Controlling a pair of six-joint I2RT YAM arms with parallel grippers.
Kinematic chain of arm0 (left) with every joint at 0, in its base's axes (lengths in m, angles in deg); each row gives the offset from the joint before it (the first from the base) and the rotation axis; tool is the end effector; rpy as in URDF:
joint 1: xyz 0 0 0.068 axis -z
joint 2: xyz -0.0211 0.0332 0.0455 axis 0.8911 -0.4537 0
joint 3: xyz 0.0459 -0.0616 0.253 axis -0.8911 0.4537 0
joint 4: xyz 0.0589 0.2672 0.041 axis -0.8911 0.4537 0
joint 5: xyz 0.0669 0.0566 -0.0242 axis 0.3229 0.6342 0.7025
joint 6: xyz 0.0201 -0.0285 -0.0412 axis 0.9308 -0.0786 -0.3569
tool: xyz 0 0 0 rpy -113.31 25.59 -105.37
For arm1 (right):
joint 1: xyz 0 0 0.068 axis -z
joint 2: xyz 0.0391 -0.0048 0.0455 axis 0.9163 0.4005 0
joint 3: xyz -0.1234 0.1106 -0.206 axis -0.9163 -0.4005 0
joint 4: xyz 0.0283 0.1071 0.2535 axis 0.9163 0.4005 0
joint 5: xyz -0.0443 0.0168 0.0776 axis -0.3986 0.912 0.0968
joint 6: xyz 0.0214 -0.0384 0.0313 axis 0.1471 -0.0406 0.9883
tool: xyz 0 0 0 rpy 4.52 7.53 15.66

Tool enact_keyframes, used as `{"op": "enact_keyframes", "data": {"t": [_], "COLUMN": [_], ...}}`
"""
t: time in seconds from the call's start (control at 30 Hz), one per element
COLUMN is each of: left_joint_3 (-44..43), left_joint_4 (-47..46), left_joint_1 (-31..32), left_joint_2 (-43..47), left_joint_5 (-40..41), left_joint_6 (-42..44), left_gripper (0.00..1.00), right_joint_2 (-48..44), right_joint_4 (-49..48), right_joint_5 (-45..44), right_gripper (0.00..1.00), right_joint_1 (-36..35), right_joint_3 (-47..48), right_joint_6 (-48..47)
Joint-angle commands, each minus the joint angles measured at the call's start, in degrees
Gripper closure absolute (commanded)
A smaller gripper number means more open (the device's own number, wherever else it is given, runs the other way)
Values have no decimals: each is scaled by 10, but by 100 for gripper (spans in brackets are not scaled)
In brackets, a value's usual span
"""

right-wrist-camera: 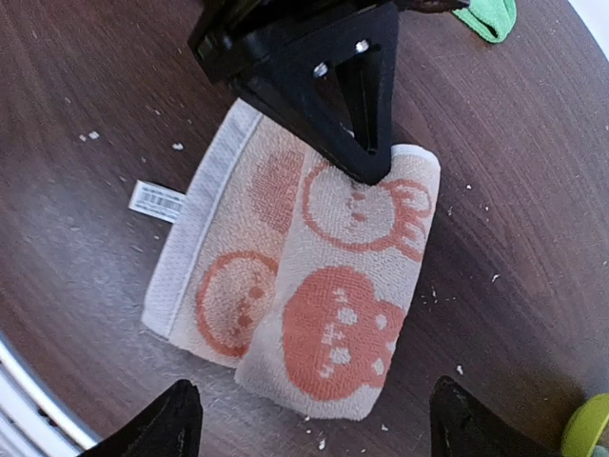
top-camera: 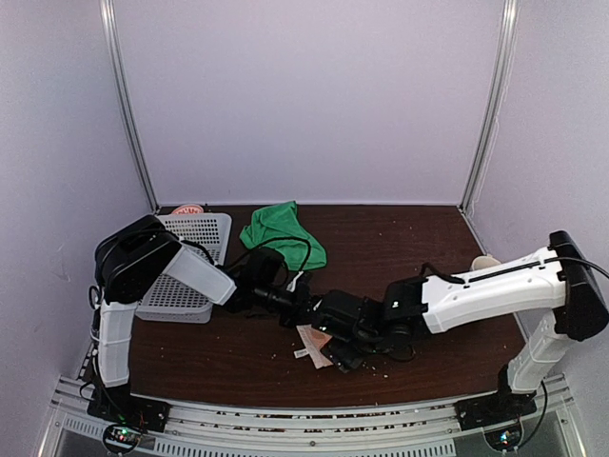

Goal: Roll the towels
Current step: Roll the towel from the center of the board.

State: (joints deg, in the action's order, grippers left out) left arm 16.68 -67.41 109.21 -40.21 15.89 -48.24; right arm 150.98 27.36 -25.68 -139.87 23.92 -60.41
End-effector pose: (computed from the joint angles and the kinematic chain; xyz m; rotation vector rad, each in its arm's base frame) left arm 0.2714 -0.3190 0.0723 -0.0125 -2.5538 1.6423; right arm 0.1086 0.3260 0.1820 -1.1081 2.4256 0.0448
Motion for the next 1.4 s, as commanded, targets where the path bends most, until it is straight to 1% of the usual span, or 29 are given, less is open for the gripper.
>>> {"op": "enact_keyframes", "data": {"t": [0.0, 0.17, 0.4, 0.53, 0.6, 0.7, 0.8, 0.9, 1.0, 1.1, 1.17, 1.23, 1.37], "left_joint_3": [15, 21, 31, 30, 26, 21, 20, 21, 23, 23, 23, 24, 21], "left_joint_4": [13, 40, 52, 60, 71, 81, 85, 90, 97, 100, 105, 112, 139], "left_joint_1": [2, 3, 6, 9, 9, 11, 11, 11, 12, 12, 12, 12, 12], "left_joint_2": [-3, 13, 21, 24, 25, 26, 28, 31, 38, 44, 52, 61, 92], "left_joint_5": [27, 48, 59, 64, 66, 68, 70, 71, 74, 75, 77, 77, 84], "left_joint_6": [19, 40, 52, 59, 64, 72, 73, 77, 79, 81, 82, 83, 93], "left_gripper": [100, 100, 100, 100, 100, 100, 100, 100, 100, 100, 100, 100, 100], "right_joint_2": [-80, -125, -146, -151, -149, -136, -112, -91, -80, -71, -69, -61, -35], "right_joint_4": [-59, -155, -280, -370, -387, -387, -382, -381, -375, -346, -311, -257, -143], "right_joint_5": [89, 194, 277, 326, 330, 331, 336, 348, 350, 336, 309, 258, 147], "right_gripper": [17, 18, 19, 18, 17, 17, 20, 29, 44, 60, 70, 80, 94], "right_joint_1": [39, 94, 151, 173, 176, 178, 182, 182, 182, 176, 166, 152, 113], "right_joint_3": [-62, -153, -227, -265, -273, -267, -255, -245, -242, -226, -206, -176, -99], "right_joint_6": [59, 135, 231, 271, 278, 273, 261, 252, 245, 223, 201, 176, 133]}}
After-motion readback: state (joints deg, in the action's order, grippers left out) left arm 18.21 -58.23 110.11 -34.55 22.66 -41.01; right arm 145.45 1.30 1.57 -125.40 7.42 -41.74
